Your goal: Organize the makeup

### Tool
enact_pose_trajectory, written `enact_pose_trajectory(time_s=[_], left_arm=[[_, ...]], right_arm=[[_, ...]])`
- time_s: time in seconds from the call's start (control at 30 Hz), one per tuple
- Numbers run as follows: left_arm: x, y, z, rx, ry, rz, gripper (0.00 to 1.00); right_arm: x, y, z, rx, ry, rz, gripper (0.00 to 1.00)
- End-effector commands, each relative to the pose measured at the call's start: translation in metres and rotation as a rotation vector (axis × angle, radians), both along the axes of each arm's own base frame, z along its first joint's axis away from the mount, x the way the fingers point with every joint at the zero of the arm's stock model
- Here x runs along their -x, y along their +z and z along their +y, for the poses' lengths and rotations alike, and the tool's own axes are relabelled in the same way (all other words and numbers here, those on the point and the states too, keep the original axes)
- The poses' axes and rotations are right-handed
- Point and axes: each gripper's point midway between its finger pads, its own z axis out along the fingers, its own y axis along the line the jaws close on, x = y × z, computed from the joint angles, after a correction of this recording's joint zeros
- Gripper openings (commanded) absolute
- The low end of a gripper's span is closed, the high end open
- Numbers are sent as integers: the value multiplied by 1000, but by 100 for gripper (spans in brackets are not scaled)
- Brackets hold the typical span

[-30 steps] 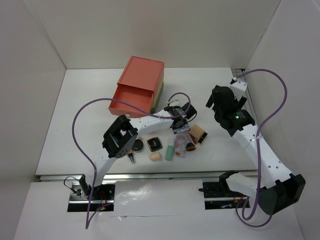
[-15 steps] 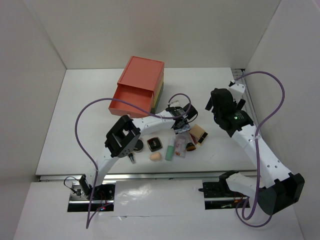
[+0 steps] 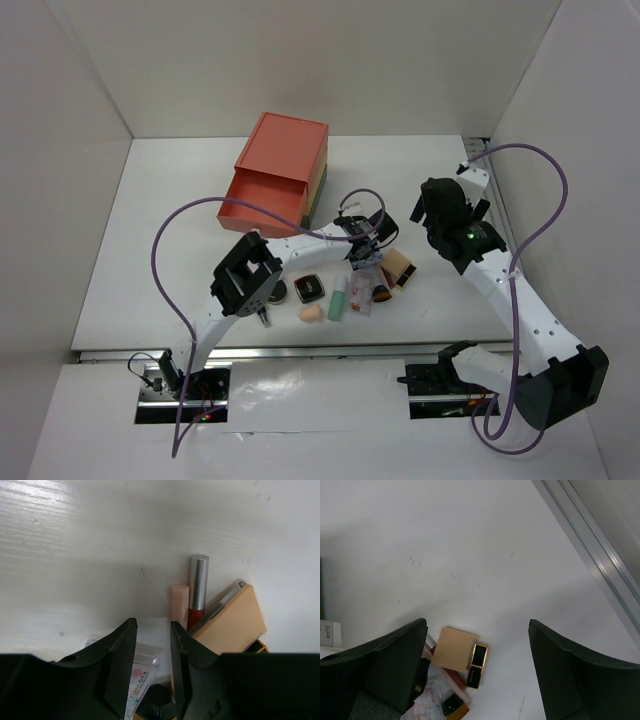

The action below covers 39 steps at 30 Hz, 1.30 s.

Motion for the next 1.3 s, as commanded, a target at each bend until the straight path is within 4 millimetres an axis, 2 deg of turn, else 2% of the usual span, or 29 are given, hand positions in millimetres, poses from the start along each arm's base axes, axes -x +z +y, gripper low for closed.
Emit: enact_pose_trajectory(time_s=[0.0, 0.13, 0.37, 0.57, 0.8, 0.83, 1.0, 1.03, 1.2, 1.27], left_arm=[[-6, 18, -6, 32, 23, -43, 46], [-7, 28, -3, 36, 29, -61, 46], [-8, 40, -14, 69, 3, -94, 47], [-7, 28, -26, 70, -20, -86, 49], [0, 4, -16, 10, -14, -39, 47], [-6, -4, -15, 7, 4, -31, 47], [-7, -8, -17, -9, 4, -20, 47], [-5, -15, -17, -14, 0, -5, 47], [-6, -17, -18, -17, -8, -7, 47], [-2, -15, -13, -28, -8, 1, 42]], right_arm=[[2, -4, -6, 19, -20, 16, 89], [1, -7, -6, 31, -15, 28, 89], [-2, -11, -5, 42, -10, 42, 89], [-2, -10, -6, 54, -13, 44, 89], [-2, -12, -8, 60, -20, 42, 89], [-2, -12, -8, 60, -20, 42, 89], [-2, -12, -8, 60, -20, 42, 89], [-2, -12, -8, 60, -20, 42, 89], [-2, -12, -11, 60, -29, 42, 89], [-1, -13, -11, 63, -29, 51, 89]])
